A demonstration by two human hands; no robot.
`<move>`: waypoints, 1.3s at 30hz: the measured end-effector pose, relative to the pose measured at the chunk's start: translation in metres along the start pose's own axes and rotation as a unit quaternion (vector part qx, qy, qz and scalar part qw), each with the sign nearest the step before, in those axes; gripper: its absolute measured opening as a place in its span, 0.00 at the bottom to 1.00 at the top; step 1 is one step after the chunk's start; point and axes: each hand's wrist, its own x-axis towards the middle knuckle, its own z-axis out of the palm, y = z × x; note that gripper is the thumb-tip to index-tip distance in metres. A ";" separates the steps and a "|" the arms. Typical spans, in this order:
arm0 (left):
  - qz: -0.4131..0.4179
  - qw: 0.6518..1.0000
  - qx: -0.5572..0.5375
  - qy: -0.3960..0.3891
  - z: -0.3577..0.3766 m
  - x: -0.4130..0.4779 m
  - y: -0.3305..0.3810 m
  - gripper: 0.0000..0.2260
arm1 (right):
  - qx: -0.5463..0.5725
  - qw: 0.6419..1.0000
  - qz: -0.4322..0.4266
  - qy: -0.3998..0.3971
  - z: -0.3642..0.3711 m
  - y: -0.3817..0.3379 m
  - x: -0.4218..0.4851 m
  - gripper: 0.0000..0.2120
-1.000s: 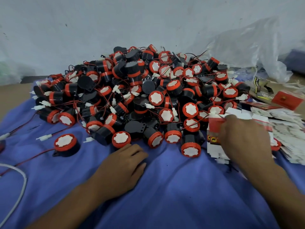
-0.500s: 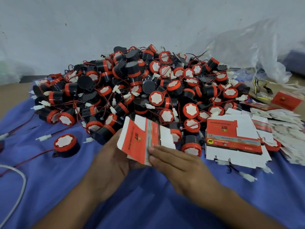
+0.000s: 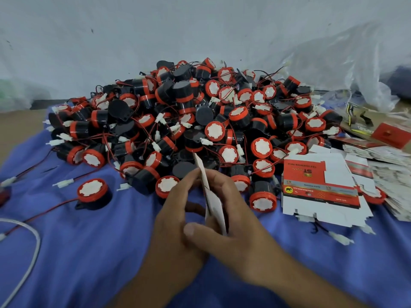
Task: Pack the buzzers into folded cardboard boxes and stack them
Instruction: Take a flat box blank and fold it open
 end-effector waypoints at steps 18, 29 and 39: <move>0.011 0.995 0.089 0.035 -0.035 0.016 0.008 0.46 | -0.357 0.924 -0.133 -0.004 -0.038 -0.007 -0.004 0.10; 0.028 0.990 0.095 0.105 -0.025 0.015 0.002 0.38 | -0.289 0.919 -0.162 0.215 -0.015 0.003 0.000 0.10; 0.017 0.991 0.086 0.100 -0.031 0.015 -0.002 0.21 | -0.177 0.928 -0.110 0.309 -0.001 0.007 0.004 0.04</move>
